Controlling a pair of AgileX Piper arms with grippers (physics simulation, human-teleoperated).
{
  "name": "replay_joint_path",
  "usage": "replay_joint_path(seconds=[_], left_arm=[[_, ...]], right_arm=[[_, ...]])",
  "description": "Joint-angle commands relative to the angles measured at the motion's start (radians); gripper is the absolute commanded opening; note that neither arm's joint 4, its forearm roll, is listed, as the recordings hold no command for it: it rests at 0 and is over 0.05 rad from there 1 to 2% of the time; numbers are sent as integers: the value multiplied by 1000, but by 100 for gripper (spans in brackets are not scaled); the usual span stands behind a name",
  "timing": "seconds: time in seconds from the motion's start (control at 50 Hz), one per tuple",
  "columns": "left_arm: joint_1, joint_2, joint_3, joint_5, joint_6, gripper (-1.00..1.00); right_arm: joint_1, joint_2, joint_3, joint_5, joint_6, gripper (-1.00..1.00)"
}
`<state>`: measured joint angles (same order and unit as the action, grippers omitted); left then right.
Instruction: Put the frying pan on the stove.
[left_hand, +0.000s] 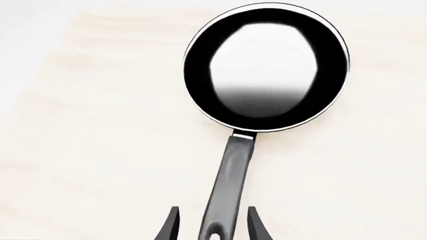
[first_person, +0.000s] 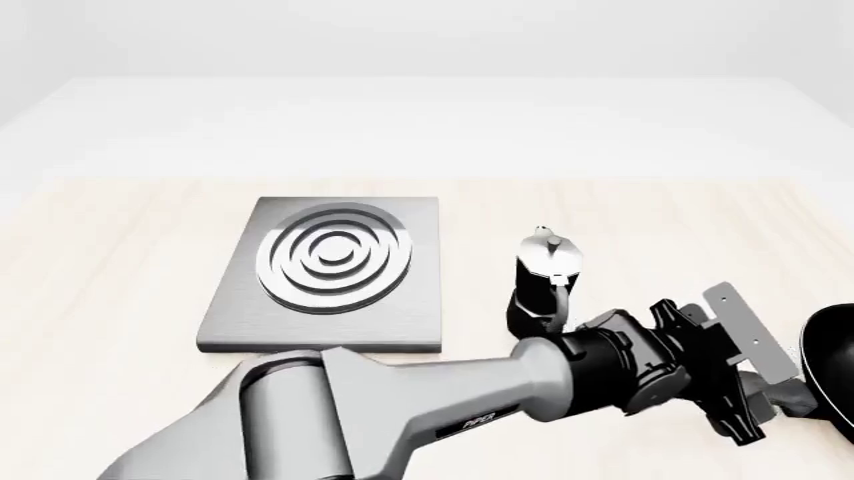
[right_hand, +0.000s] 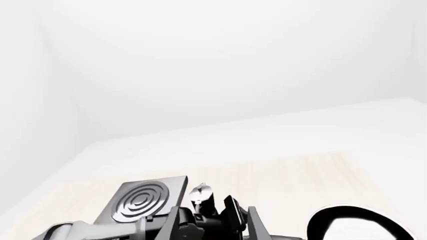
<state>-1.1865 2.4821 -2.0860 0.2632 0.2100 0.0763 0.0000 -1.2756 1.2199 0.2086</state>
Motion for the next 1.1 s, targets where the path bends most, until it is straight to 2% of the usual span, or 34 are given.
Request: replay_joint_path(seconds=[0.02, 0.52, 0.54, 0.66, 0.76, 1.1], left_arm=[[5, 52, -22, -9, -11, 100], [9, 144, -102, 10, -17, 100], [7, 141, -100, 10, -16, -100], [8, 115, -78, 6, -1, -100], [3, 46, -14, -12, 27, -100], [20, -124, 76, -11, 74, -100]], right_arm=[[2, 0, -1, 0, 3, 100], [-2, 0, 4, 0, 14, 100], [-2, 0, 3, 0, 13, 100], [-3, 0, 3, 0, 16, 100], [-3, 0, 2, 0, 11, 100], [-6, 0, 0, 0, 6, 100]])
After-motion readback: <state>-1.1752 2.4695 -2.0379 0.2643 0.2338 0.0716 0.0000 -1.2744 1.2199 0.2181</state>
